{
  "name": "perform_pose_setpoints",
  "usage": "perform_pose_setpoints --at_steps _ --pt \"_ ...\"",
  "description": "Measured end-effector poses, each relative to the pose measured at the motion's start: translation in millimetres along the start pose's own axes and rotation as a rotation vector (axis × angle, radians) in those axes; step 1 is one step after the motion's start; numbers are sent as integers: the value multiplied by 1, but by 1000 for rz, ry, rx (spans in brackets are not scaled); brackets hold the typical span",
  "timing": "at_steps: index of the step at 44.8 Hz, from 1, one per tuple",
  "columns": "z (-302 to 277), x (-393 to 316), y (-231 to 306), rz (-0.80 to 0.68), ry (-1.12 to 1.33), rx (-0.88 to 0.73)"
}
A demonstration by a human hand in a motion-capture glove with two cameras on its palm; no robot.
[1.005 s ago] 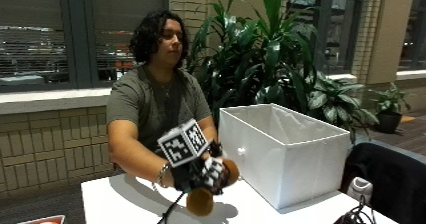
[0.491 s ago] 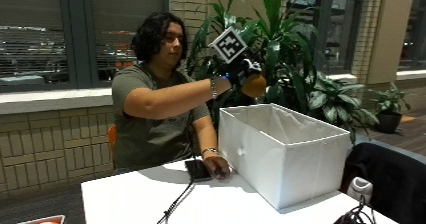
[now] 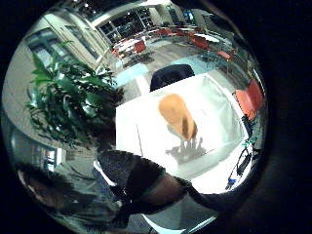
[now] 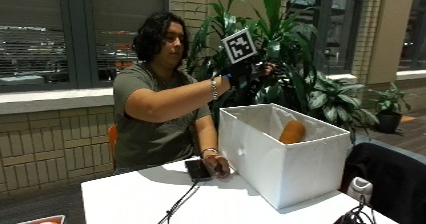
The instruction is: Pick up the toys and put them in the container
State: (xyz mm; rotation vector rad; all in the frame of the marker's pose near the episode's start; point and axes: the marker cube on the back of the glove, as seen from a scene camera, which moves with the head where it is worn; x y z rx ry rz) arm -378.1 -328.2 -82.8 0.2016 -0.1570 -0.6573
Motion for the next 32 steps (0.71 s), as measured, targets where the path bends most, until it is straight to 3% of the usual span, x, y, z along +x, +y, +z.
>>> perform_pose_setpoints --at_steps 5,13,23,32 --pt "-11 17 55 -42 -63 -58" --pt "-7 66 151 -59 244 -109" --pt "-8 81 244 264 98 -134" --pt "3 100 278 353 104 -169"
